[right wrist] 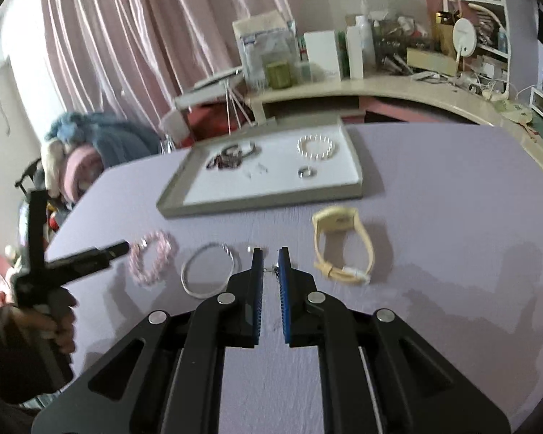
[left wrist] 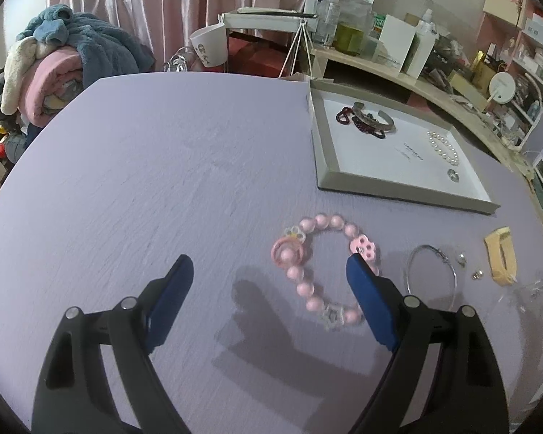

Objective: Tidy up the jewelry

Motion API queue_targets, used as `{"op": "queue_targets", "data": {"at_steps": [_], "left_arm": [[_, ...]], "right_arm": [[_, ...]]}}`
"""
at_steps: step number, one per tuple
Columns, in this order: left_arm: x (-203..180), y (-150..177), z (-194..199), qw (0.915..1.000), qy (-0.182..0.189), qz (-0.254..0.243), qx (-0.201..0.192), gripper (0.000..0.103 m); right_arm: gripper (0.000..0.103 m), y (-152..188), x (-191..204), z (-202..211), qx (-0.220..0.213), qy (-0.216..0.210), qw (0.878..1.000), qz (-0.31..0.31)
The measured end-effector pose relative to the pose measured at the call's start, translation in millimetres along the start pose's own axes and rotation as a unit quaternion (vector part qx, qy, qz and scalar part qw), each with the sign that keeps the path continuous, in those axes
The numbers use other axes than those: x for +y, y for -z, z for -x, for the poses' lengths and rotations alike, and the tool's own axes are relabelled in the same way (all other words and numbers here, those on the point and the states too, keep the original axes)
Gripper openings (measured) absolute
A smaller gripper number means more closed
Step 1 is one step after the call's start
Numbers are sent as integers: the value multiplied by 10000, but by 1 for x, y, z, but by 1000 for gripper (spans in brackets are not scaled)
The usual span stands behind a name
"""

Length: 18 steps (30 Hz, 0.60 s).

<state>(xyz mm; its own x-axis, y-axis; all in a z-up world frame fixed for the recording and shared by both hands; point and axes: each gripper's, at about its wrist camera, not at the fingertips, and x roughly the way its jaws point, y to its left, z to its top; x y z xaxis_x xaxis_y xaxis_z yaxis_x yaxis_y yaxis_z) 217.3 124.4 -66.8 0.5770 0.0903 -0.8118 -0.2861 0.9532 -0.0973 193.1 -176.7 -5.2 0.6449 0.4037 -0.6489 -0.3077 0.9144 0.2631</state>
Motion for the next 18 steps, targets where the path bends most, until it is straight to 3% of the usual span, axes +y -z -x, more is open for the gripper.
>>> {"op": "queue_targets", "data": {"at_steps": [6,13,15,17,18], "left_arm": [[-6,-6,-17,9998,-38,17,202,84],[-14,3,-25,9991,-131,75,401,60],[-21,5,-25,9991,-196,-33,377,46],[-27,6,-26,9989,-296,-135,344,21],[-29,6,-26,9989,-313,-145,327,17]], "right_arm": [[9,-17,-6,6,-216,-29,9996,-151],[9,-24,-3,4,-268,-83,9995,-122],[9,-26,-3,3,-276,-98,9995,-106],[9,-28,-2,2,-289,-113,9995,-94],[9,-29,-2,2,-299,-123,9994,-93]]}}
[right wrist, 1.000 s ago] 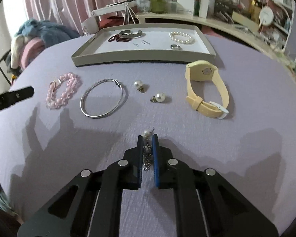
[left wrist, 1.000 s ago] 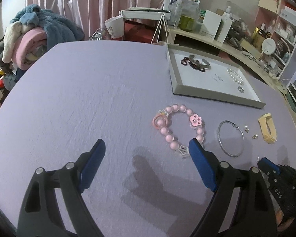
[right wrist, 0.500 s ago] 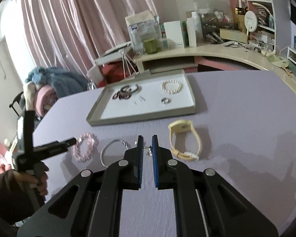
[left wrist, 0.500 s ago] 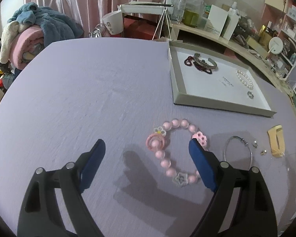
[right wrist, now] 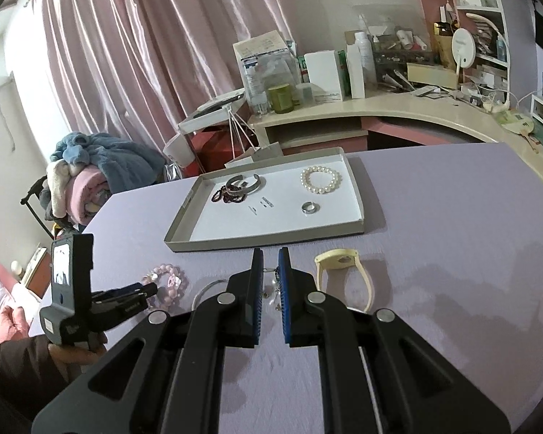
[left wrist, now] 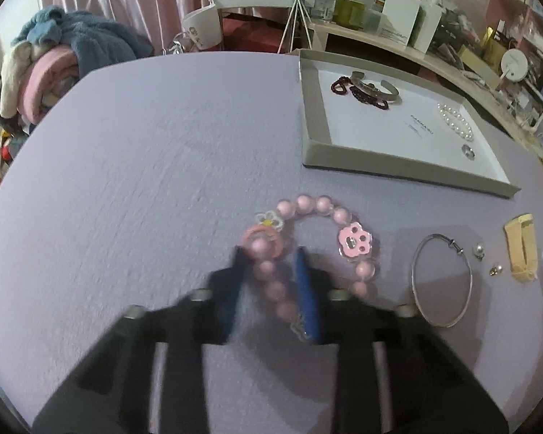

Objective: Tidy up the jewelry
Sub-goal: 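Grasp the pink beaded bracelet with the left tool while the right tool carries the earring toward the tray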

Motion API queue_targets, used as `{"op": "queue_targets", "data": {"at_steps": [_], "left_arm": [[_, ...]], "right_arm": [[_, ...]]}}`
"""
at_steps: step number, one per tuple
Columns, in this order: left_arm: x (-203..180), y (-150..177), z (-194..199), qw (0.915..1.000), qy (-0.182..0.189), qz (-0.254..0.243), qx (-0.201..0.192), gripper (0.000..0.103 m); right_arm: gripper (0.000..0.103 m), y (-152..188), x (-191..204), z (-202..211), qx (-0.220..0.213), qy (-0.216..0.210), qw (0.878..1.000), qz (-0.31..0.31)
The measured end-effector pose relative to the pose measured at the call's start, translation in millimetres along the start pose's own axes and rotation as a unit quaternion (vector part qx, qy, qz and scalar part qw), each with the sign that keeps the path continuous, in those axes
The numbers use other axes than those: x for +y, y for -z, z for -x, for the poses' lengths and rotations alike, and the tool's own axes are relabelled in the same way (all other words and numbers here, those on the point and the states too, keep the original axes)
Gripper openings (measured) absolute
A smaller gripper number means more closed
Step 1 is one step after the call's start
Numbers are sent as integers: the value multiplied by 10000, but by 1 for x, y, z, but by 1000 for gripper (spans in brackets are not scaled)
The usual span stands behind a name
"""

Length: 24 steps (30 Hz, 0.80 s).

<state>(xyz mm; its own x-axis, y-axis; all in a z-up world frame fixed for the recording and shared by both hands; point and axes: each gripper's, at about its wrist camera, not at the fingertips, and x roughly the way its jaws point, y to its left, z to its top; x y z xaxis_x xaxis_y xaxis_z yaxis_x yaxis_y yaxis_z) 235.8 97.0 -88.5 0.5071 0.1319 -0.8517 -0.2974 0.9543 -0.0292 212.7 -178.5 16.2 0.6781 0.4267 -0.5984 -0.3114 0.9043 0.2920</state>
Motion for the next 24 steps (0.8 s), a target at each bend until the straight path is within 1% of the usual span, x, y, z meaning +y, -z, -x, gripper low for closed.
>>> {"op": "queue_targets", "data": {"at_steps": [1,5,10,15,20,24], "left_arm": [[0,0,0,10000,48,16,-3,14],[4,-4,2,9995,310,83,38,13],[7,-17,29,9975,643,9,-298,13],[-1,-39,69,9919,1039,-236,-689,13],[-8,-65,100,9866,1258,-353,-981,13],[-16,-92,116,9821,1426,-434,-1153,13]], "right_arm": [[9,-2,0,0,-23,-14,10000,6],[9,-9,1,3,-123,-65,9999,41],[9,-22,2,6,-304,-161,9994,92],[9,-38,3,6,-486,-261,9983,173],[9,-54,3,5,-660,-313,9969,277],[9,-71,1,3,-772,-336,9958,364]]}}
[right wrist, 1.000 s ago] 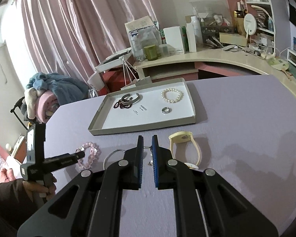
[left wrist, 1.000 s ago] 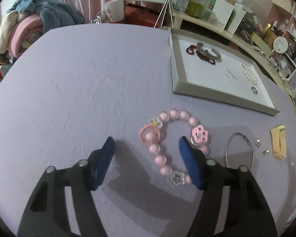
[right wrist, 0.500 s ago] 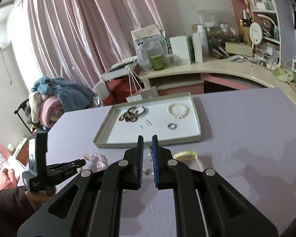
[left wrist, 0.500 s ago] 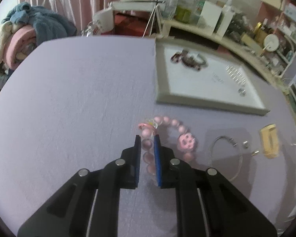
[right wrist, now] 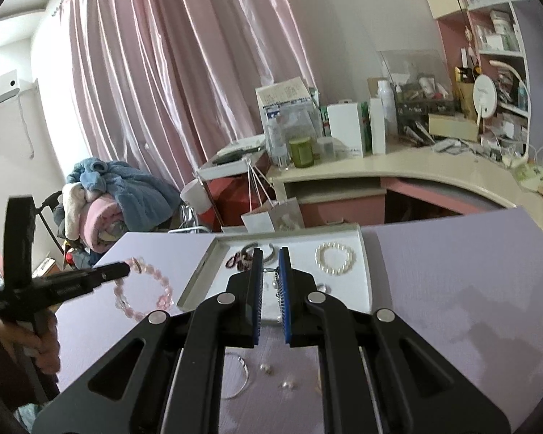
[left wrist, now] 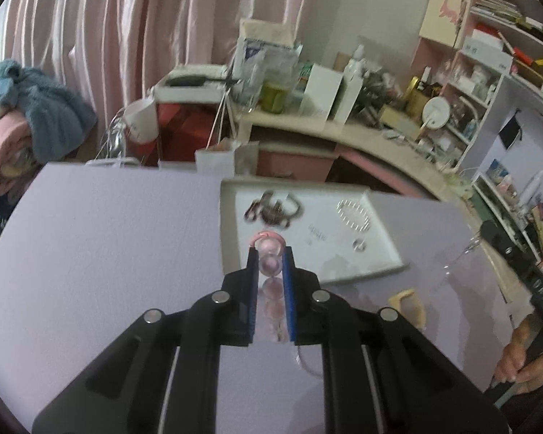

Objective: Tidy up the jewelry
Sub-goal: 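Grasp the pink beaded bracelet with the left tool while the right tool carries the earring toward the tray, then lower both held items into the white tray and open both tools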

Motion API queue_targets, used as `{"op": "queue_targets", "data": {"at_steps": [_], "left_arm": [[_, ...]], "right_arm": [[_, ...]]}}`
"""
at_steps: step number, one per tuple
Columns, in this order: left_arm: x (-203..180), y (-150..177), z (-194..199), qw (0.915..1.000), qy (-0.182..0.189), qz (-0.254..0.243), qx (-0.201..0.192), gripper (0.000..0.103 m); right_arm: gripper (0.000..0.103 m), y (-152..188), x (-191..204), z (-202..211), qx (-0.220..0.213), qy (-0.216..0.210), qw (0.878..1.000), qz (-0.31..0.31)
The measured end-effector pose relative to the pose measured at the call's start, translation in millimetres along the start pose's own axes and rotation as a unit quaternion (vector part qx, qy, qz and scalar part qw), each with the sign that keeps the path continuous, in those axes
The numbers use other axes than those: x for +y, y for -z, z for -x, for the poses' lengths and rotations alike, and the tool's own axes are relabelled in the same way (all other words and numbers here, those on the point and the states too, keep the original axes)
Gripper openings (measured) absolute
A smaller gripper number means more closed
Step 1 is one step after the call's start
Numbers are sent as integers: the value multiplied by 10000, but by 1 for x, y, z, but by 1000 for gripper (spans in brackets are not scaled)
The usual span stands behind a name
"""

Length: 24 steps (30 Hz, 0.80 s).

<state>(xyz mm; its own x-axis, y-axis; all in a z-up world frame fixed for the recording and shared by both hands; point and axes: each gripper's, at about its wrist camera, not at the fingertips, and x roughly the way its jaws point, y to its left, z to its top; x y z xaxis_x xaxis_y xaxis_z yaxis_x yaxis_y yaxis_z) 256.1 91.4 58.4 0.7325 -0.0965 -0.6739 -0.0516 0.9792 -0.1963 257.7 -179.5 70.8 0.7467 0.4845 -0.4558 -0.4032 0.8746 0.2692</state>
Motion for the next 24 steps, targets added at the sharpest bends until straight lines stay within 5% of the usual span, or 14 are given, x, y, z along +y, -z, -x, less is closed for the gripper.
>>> {"op": "queue_targets", "data": {"at_steps": [11,24], "left_arm": [[-20,-59,-34,9994,200,-278,-68,13],[-27,-63,-109,9980,121,-482,382,13]], "right_arm": [[9,-30,-12,-21,-115,95,9998,93],[9,-32,-36,-68,202,186,9996,-54]]}}
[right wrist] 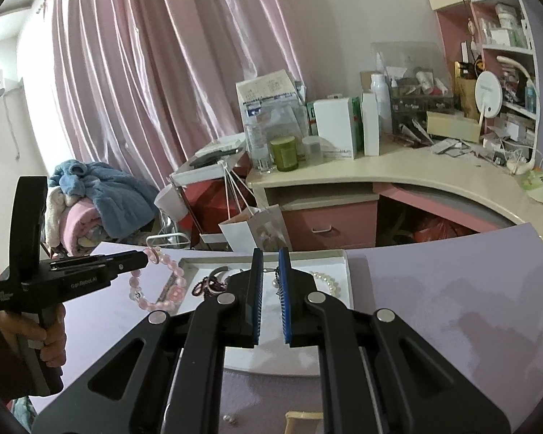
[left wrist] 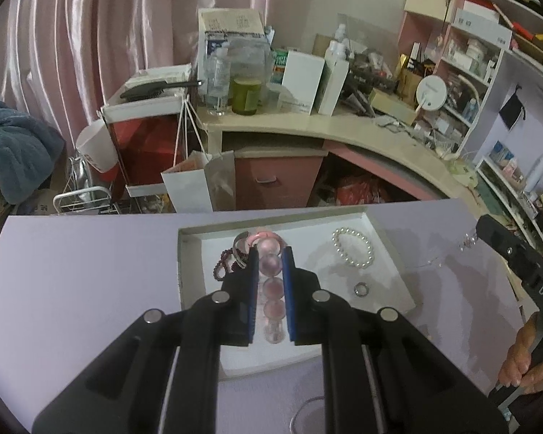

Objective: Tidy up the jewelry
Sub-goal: 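Lower both held items into the white tray and open both tools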

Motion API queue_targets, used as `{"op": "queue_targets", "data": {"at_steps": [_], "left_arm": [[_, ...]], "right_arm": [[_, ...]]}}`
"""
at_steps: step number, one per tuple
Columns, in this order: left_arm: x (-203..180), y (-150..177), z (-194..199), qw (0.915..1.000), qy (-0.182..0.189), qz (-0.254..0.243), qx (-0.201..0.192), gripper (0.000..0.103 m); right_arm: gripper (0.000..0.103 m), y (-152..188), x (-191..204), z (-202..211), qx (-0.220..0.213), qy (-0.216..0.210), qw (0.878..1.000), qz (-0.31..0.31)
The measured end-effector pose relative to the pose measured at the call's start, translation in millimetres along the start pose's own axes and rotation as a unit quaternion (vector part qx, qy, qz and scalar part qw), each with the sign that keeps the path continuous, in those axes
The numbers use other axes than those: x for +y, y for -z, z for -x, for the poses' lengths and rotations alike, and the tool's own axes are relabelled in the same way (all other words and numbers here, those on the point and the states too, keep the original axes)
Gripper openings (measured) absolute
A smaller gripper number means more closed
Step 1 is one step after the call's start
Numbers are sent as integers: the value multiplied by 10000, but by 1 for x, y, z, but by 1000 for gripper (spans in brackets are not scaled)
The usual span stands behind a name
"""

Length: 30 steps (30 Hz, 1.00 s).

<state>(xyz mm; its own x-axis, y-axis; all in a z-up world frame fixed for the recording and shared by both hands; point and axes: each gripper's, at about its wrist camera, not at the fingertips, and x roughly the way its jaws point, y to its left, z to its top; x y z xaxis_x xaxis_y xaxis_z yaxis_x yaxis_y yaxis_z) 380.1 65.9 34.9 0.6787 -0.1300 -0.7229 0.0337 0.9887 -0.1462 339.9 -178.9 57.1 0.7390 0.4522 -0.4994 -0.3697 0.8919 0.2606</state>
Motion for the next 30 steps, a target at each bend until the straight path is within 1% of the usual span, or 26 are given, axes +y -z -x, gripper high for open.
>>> {"op": "queue_targets", "data": {"at_steps": [8,10,12,14,18,20,23,26,30], "left_arm": [[5,12,-31,9995,5,112,289,13],[7,16,-37,9992,-66,126,366,14],[8,18,-37,9993,-133,146,328,16],[10,19,-35,9993,-160,183,283,30],[15,21,-30,9990,-371,182,193,36],[17,23,-29,9986,-473,200,162,45],[22,25,-27,9974,-654,254,150,52],[26,28,-27,9958,-859,278,173,57],[31,29,-26,9938,-1067,274,165,63]], "right_arm": [[9,2,-3,-24,183,-67,9998,-17],[9,3,-2,-27,208,-83,9997,-4],[9,3,-2,-31,230,-95,9997,11],[9,3,-3,-34,255,-104,9996,23],[9,5,1,-48,379,-107,9992,78],[9,8,5,-57,469,-107,9988,120],[9,12,8,-71,623,-99,9979,142],[9,14,13,-82,731,-73,9971,197],[9,11,19,-90,745,-35,9968,281]]}}
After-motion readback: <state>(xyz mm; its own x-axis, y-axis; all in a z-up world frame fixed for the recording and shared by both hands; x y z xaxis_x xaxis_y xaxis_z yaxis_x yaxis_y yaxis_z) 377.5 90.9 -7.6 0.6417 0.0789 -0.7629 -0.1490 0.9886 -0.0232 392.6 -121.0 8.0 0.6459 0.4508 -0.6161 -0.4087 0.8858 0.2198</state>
